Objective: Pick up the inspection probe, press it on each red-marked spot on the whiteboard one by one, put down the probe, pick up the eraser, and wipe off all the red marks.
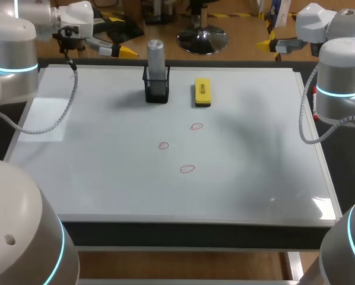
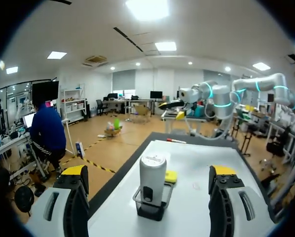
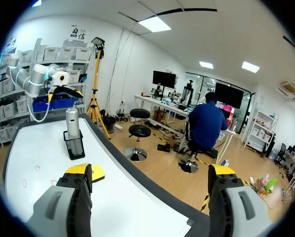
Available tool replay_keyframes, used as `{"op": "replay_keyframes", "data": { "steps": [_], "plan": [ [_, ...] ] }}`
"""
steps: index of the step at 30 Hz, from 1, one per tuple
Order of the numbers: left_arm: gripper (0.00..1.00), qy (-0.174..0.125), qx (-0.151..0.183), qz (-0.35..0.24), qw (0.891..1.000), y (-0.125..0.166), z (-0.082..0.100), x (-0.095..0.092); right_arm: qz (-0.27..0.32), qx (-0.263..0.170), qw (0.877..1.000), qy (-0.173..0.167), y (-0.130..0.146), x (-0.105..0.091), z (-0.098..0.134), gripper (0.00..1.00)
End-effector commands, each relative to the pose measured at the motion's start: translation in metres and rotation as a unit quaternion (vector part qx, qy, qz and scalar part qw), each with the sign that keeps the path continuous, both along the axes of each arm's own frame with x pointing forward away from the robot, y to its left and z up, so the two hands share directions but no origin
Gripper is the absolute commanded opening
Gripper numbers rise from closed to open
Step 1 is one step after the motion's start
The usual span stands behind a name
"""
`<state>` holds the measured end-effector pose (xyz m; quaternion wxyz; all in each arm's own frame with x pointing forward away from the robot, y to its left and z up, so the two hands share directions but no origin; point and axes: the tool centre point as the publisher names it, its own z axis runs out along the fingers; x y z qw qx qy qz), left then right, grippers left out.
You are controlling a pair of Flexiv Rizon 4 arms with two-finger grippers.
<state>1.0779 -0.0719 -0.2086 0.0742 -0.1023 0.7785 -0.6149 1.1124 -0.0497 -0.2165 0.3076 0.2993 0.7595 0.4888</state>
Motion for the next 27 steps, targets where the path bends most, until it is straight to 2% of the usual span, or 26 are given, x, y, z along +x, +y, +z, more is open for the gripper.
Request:
{"op": "replay_keyframes", "data": {
  "steps": [1,5,8,13,27],
  "plan": [
    [1.00,0.014,-0.010,-0.091,0.996,-0.007,-0.012,0.008,0.000,0.000,1.000,0.000,0.000,0.000,0.000,1.00],
    [1.00,0.020,-0.012,-0.111,0.994,-0.018,-0.019,0.006,0.000,0.000,1.000,0.000,0.000,0.000,0.000,1.00],
    [1.00,0.023,-0.026,-0.112,0.993,-0.026,-0.025,0.003,0.000,0.000,1.000,0.000,0.000,0.000,0.000,1.00],
    [1.00,0.019,-0.027,-0.112,0.993,-0.044,-0.036,-0.001,0.000,0.000,1.000,0.000,0.000,0.000,0.000,1.00],
    [1.00,0.015,-0.032,-0.107,0.994,-0.072,-0.059,0.005,0.000,0.000,1.000,0.000,0.000,0.000,0.000,1.00]
  ]
}}
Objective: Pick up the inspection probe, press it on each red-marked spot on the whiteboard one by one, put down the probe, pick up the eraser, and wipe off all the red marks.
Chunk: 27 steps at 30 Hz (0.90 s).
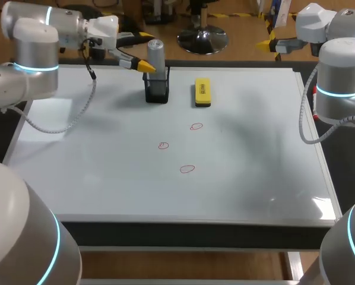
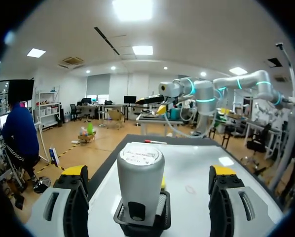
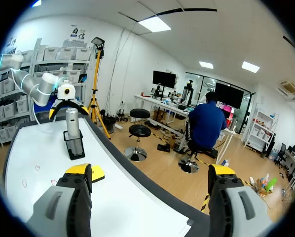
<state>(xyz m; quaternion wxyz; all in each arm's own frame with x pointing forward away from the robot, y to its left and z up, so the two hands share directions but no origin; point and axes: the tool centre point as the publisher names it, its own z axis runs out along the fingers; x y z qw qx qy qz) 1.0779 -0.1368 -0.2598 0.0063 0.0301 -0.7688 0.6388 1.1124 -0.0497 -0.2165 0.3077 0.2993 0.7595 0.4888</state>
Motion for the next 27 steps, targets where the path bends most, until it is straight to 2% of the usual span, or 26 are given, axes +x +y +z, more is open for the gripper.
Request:
{"op": "replay_keyframes", "data": {
  "steps": [1,12,27],
  "plan": [
    [1.00,0.003,-0.004,0.001,1.000,-0.009,-0.009,0.004,0.000,0.000,1.000,0.000,0.000,0.000,0.000,1.00],
    [1.00,0.019,-0.005,0.008,1.000,-0.025,-0.025,0.011,0.000,0.000,1.000,0.000,0.000,0.000,0.000,1.00],
    [1.00,0.021,-0.001,0.015,1.000,-0.021,-0.029,0.018,0.000,0.000,1.000,0.000,0.000,0.000,0.000,1.00]
  ]
}}
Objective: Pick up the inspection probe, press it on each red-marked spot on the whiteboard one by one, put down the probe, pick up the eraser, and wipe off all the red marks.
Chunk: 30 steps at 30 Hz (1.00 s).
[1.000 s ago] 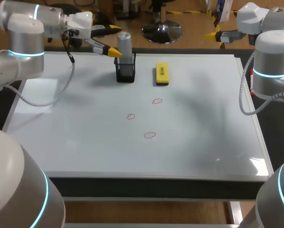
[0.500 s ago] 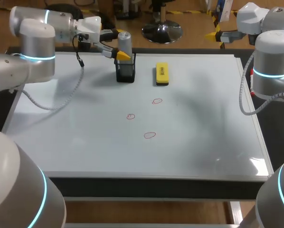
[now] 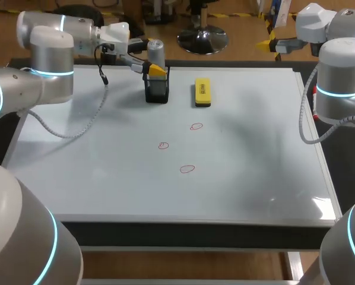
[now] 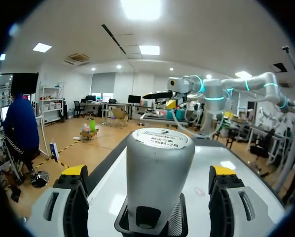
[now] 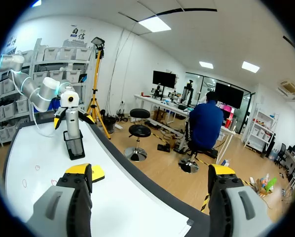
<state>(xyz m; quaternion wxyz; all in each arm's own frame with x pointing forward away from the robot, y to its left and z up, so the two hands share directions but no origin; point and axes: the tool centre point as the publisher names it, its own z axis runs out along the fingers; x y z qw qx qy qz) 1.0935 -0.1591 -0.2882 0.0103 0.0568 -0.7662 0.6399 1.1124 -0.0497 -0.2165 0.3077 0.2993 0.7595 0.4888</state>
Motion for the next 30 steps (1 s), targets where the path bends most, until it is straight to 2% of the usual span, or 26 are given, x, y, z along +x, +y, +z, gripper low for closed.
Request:
{"op": "replay_keyframes", "data": {
  "steps": [1,10,11,12,14,15,16,18,19,20,24,30],
  "plan": [
    [1.00,0.002,0.001,-0.003,1.000,0.001,-0.001,0.003,0.000,0.000,1.000,0.000,0.000,0.000,0.000,1.00],
    [1.00,0.005,-0.003,0.001,1.000,0.002,-0.002,0.003,0.000,0.000,1.000,0.000,0.000,0.000,0.000,1.00],
    [0.90,0.004,-0.004,0.001,1.000,0.002,-0.002,0.003,0.000,0.000,1.000,0.000,0.000,0.000,0.000,1.00],
    [0.85,0.004,-0.007,0.000,1.000,0.001,-0.002,0.003,0.000,0.000,1.000,0.000,0.000,0.000,0.000,1.00],
    [0.82,0.004,-0.007,-0.001,1.000,0.001,-0.002,0.004,0.000,0.000,1.000,0.000,0.000,0.000,0.000,1.00],
    [0.68,0.004,-0.008,-0.002,1.000,0.000,-0.001,0.004,0.000,0.000,1.000,0.000,0.000,0.000,0.000,1.00],
    [0.49,0.004,-0.008,-0.002,1.000,0.000,-0.001,0.004,0.000,0.000,1.000,0.000,0.000,0.000,0.000,1.00],
    [0.29,0.005,-0.010,0.000,1.000,0.002,-0.002,0.004,0.000,0.000,1.000,0.000,0.000,0.000,0.000,1.00],
    [0.03,0.005,-0.010,0.000,1.000,0.003,-0.002,0.003,0.000,0.000,1.000,0.000,0.000,0.000,0.000,1.00],
    [0.00,0.005,-0.010,0.000,1.000,0.003,-0.003,0.003,0.000,0.000,1.000,0.000,0.000,0.000,0.000,1.00],
    [0.00,0.001,-0.013,-0.004,1.000,0.005,-0.003,0.000,0.000,0.000,1.000,0.000,0.000,0.000,0.000,1.00],
    [0.00,-0.012,-0.020,-0.012,1.000,0.003,0.009,-0.003,0.000,0.000,1.000,0.000,0.000,0.000,0.000,1.00]
  ]
}}
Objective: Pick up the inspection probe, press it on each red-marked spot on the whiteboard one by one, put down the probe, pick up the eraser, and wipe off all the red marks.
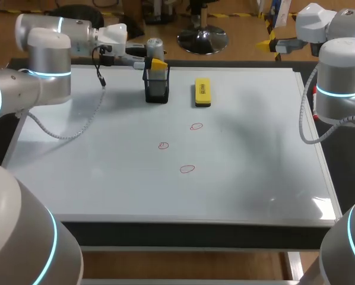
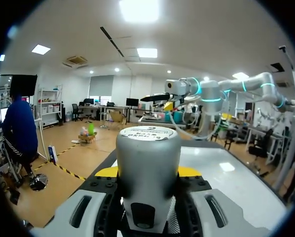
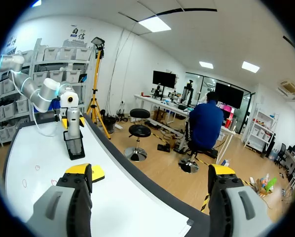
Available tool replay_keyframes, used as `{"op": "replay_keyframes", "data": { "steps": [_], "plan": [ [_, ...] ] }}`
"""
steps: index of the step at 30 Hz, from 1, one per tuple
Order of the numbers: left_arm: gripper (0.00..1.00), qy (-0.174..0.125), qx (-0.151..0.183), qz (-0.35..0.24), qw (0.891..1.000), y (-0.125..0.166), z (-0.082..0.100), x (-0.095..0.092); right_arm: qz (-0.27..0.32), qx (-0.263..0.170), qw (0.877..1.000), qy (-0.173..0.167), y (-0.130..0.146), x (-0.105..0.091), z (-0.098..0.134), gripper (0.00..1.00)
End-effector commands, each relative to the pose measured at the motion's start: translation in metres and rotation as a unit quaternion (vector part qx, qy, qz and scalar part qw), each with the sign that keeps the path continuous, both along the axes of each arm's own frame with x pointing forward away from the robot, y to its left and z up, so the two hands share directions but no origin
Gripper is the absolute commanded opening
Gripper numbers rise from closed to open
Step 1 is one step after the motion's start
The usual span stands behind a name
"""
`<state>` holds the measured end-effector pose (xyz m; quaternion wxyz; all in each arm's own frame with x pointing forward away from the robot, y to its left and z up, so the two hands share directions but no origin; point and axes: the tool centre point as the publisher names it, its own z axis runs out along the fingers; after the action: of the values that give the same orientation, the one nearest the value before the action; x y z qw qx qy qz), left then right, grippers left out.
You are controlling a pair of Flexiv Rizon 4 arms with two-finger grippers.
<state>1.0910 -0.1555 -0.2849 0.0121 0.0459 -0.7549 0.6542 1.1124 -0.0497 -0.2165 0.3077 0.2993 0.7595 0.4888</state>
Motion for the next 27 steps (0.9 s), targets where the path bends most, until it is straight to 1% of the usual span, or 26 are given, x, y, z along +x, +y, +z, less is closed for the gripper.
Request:
{"op": "replay_keyframes", "data": {
  "steps": [1,11,15,18,21,23,24,27],
  "plan": [
    [0.00,-0.008,-0.002,-0.004,1.000,-0.001,0.009,-0.001,0.000,0.000,1.000,0.000,0.000,0.000,0.000,1.00],
    [0.00,-0.041,-0.011,-0.014,0.999,-0.001,0.049,-0.009,0.000,0.000,1.000,0.000,0.000,0.000,0.000,1.00],
    [0.00,-0.043,-0.008,-0.018,0.999,0.000,0.064,-0.012,0.000,0.000,1.000,0.000,0.000,0.000,0.000,1.00],
    [0.00,-0.051,-0.015,-0.023,0.998,0.000,0.075,-0.015,0.000,0.000,1.000,0.000,0.000,0.000,0.000,1.00],
    [0.00,-0.055,-0.019,-0.025,0.998,0.000,0.085,-0.016,0.000,0.000,1.000,0.000,0.000,0.000,0.000,1.00],
    [0.00,-0.057,-0.011,-0.023,0.998,0.000,0.089,-0.017,0.000,0.000,1.000,0.000,0.000,0.000,0.000,1.00],
    [0.00,-0.054,-0.014,-0.021,0.998,0.001,0.092,-0.016,0.000,0.000,1.000,0.000,0.000,0.000,0.000,1.00],
    [0.00,-0.059,-0.015,-0.020,0.998,0.004,0.101,-0.018,0.000,0.000,1.000,0.000,0.000,0.000,0.000,1.00]
  ]
}}
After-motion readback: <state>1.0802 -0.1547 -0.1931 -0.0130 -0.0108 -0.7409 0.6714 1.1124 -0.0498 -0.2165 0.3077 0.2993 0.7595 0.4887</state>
